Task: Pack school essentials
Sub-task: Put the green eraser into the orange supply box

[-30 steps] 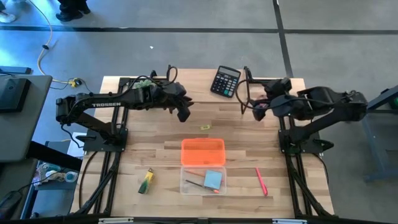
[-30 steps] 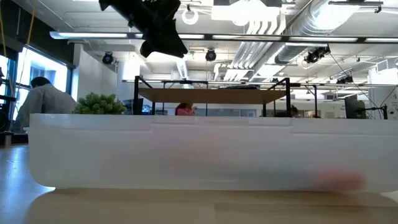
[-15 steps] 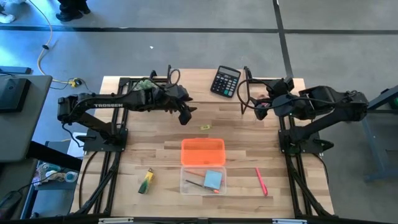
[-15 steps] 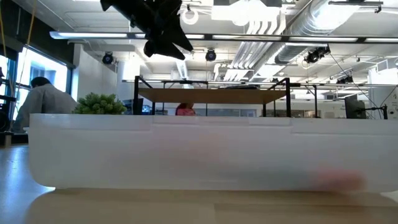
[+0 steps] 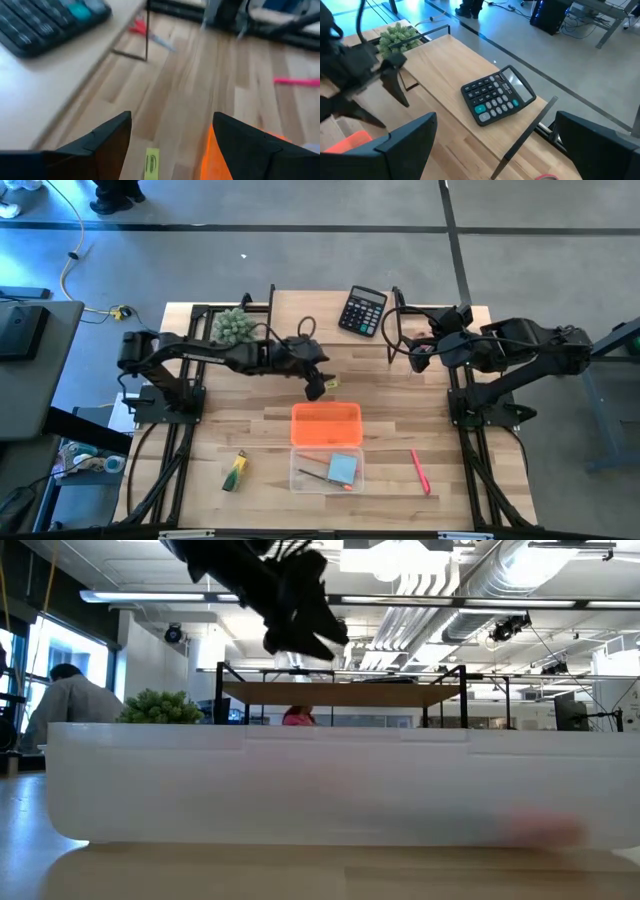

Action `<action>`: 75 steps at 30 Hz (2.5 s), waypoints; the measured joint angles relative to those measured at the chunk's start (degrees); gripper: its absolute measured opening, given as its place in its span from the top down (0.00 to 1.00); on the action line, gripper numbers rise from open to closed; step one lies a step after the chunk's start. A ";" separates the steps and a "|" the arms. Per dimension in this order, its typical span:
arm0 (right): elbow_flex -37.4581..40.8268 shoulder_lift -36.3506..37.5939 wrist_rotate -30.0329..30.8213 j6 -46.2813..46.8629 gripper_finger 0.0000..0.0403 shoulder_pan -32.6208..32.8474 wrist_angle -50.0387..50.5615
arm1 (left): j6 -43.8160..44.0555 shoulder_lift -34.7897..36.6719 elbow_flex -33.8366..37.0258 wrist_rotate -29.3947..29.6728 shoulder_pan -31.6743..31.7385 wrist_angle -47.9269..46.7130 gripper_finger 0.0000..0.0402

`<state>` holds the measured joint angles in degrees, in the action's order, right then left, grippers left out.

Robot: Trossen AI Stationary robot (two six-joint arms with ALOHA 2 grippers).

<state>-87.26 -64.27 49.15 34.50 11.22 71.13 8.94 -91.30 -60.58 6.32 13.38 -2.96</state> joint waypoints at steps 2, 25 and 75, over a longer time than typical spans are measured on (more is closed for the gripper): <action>0.00 0.00 -0.02 0.00 0.02 0.00 0.00 | -0.12 -1.85 -0.02 0.01 0.01 -0.07 0.33; 0.00 -0.04 -1.29 1.53 0.02 0.00 0.22 | -3.95 -17.08 -12.21 -2.87 2.00 -13.34 0.33; 0.00 -0.07 -1.36 2.99 0.02 0.02 0.26 | -4.48 -27.06 -12.26 -2.30 2.15 -15.92 0.90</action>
<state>-87.26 -64.34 47.79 37.50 11.24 71.40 4.45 -118.37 -72.84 4.02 15.53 -18.87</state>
